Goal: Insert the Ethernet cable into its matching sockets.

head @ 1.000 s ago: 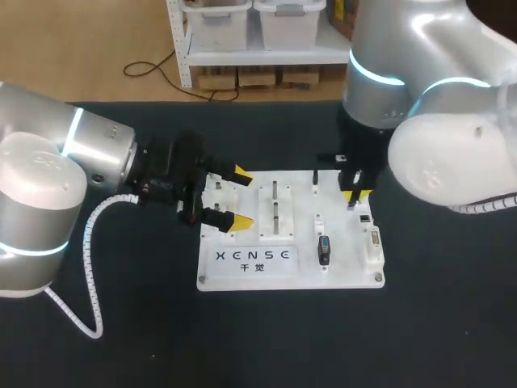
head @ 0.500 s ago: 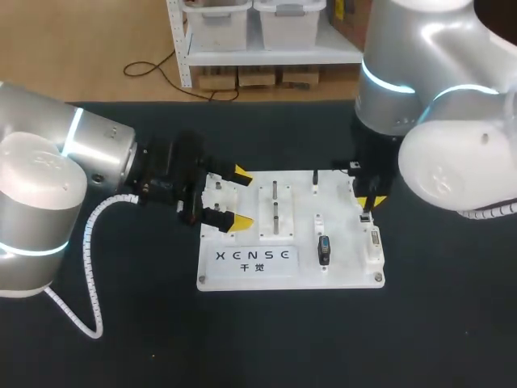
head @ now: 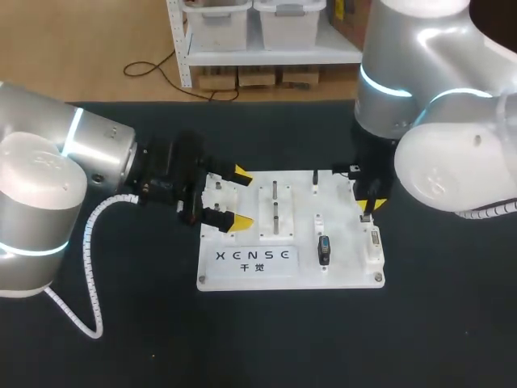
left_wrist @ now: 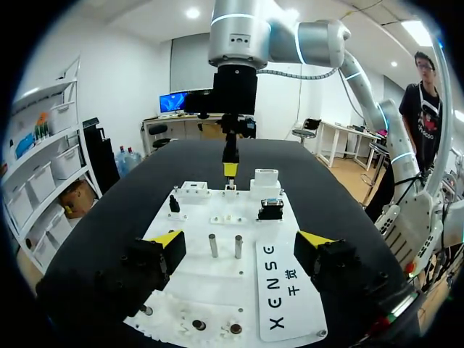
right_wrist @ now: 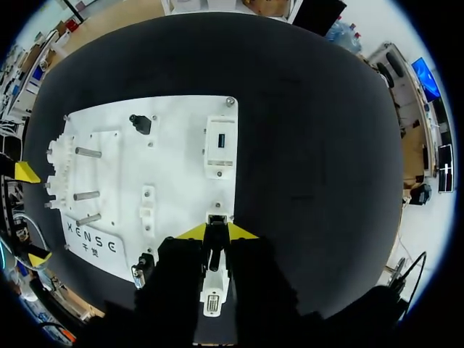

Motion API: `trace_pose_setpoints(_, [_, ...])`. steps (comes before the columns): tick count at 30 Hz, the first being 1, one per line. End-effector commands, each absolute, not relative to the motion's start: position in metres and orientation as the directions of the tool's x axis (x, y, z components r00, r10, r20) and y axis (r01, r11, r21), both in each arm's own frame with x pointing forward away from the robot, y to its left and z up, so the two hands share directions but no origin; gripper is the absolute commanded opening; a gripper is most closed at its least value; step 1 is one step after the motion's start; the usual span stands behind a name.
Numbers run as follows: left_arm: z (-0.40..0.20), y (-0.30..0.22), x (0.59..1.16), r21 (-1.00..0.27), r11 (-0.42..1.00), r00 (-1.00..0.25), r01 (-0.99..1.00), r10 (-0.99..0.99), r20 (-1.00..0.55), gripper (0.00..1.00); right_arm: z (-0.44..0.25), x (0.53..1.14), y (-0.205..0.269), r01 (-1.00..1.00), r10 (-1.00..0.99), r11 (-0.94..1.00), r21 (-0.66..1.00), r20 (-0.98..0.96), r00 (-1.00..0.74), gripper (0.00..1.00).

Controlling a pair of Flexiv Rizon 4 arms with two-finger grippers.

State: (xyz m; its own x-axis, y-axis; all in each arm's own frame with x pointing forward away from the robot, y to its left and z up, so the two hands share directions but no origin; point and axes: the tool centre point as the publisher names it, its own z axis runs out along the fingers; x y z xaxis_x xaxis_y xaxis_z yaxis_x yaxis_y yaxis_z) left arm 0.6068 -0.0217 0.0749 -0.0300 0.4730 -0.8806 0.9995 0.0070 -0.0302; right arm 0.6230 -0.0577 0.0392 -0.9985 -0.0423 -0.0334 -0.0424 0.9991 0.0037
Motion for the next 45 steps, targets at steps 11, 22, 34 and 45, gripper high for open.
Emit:
trace_pose_setpoints(11, [0.074,-0.021,0.606,-0.027,0.008,-0.028,1.0,0.47,-0.882,1.0,0.033,0.627,-0.056,-0.061,-0.061,0.998,-0.005,-0.03,-0.998,0.0])
trace_pose_setpoints(22, [0.074,-0.021,0.606,-0.027,0.008,-0.028,1.0,0.47,-0.882,1.0,0.032,0.628,-0.057,-0.066,-0.066,0.998,-0.014,-0.028,-0.997,0.0])
trace_pose_setpoints(34, [0.074,-0.021,0.606,-0.027,0.008,-0.028,1.0,0.47,-0.882,1.0,0.025,0.629,-0.056,-0.072,-0.072,0.997,-0.015,-0.017,-0.997,0.0])
trace_pose_setpoints(45, [0.074,-0.021,0.606,-0.027,0.008,-0.028,1.0,0.47,-0.882,1.0,0.011,0.629,-0.058,-0.076,-0.076,0.997,-0.028,0.005,-0.997,0.0])
